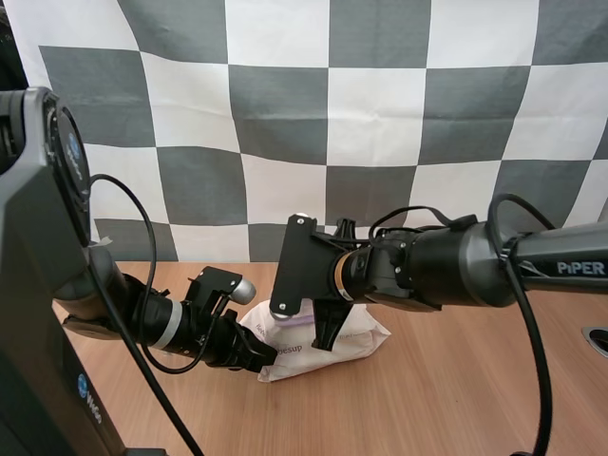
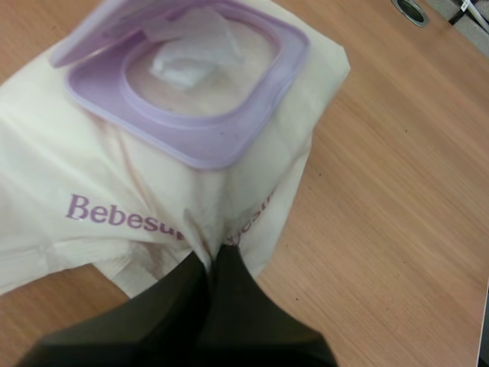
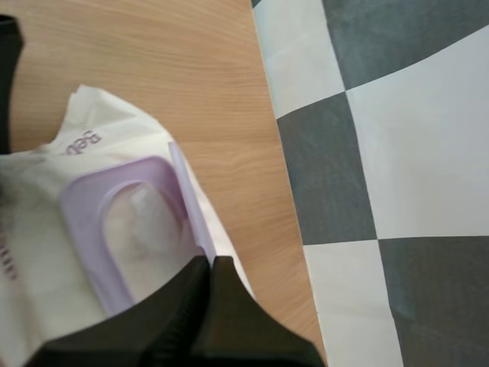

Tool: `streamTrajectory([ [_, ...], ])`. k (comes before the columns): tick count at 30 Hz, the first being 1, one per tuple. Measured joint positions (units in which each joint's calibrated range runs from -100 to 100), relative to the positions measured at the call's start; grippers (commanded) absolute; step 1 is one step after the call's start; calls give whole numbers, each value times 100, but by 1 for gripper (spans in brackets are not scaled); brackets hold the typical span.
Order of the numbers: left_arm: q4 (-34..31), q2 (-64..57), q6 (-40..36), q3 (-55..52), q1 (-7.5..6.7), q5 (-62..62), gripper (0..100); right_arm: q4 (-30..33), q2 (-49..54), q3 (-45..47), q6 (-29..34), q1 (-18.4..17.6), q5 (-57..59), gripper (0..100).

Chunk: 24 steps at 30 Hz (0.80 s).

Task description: Open the wet wipes lid

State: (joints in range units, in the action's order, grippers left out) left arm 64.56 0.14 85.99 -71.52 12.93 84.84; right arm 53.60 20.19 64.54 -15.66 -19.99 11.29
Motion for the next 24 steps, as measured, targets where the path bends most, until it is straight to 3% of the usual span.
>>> streamTrajectory([
  [13, -23, -12, 0, 0, 0, 19, 0, -17, -1539, -1266, 0, 175, -357, 0],
  [24, -14, -12, 0, 0, 0, -22, 0, -8, -2293, -1422, 4, 271, -327, 0],
])
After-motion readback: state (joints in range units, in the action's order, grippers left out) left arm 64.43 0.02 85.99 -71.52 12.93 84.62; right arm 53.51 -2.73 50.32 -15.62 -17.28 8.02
